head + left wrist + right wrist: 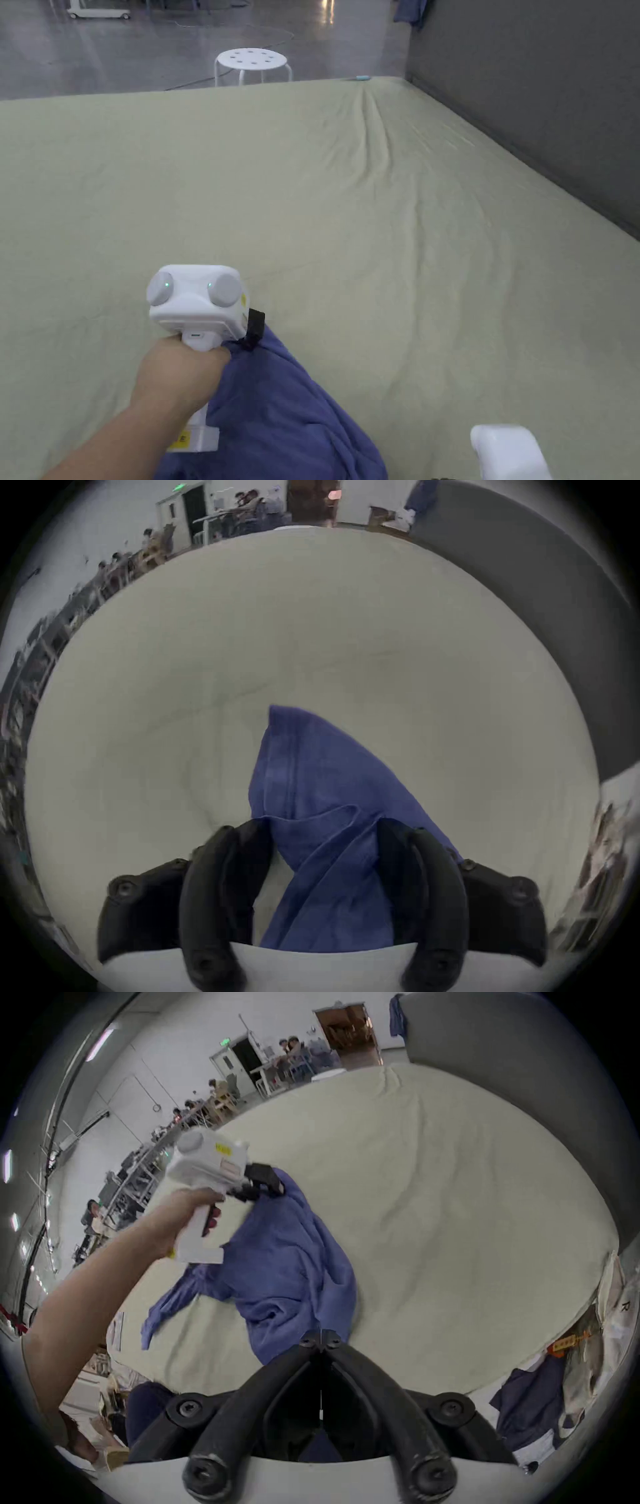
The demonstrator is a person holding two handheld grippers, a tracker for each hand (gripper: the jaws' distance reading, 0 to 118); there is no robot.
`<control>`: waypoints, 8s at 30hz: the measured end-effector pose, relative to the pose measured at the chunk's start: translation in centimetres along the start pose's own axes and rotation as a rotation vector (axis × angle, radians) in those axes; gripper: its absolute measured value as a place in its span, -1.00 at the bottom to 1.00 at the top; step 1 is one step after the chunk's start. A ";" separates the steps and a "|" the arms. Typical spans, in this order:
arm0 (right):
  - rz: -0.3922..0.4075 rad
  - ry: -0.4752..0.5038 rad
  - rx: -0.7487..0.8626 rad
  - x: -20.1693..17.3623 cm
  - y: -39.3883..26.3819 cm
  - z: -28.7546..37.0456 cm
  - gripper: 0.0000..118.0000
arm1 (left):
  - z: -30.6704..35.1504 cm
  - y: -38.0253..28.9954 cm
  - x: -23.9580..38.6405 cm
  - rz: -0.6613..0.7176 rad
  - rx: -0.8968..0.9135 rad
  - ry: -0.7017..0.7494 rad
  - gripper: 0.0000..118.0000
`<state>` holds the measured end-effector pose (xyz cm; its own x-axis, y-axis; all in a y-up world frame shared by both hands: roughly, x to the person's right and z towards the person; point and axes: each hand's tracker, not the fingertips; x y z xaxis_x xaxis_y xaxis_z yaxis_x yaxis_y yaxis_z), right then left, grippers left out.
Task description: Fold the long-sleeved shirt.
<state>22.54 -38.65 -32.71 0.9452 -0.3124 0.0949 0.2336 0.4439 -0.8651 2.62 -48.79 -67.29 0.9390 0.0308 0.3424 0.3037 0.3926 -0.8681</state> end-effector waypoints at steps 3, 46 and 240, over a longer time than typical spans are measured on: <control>-0.024 0.029 -0.023 0.9 0.6 -2.1 -1.00 | 2.5 -0.7 1.1 -0.130 0.049 -0.052 -0.91; 0.498 -0.082 0.724 -27.7 31.6 28.7 -1.00 | 64.5 -0.7 -17.5 0.047 1.022 0.198 -0.91; 0.353 -0.313 0.681 -25.1 58.7 11.4 -1.00 | 44.5 17.6 -34.7 0.320 0.846 0.100 -0.94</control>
<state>15.12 4.82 -80.30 0.9851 0.1441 0.0938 -0.0966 0.9152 -0.3912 -31.82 -2.03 -78.43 0.9797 0.1901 0.0632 -0.1567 0.9237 -0.3495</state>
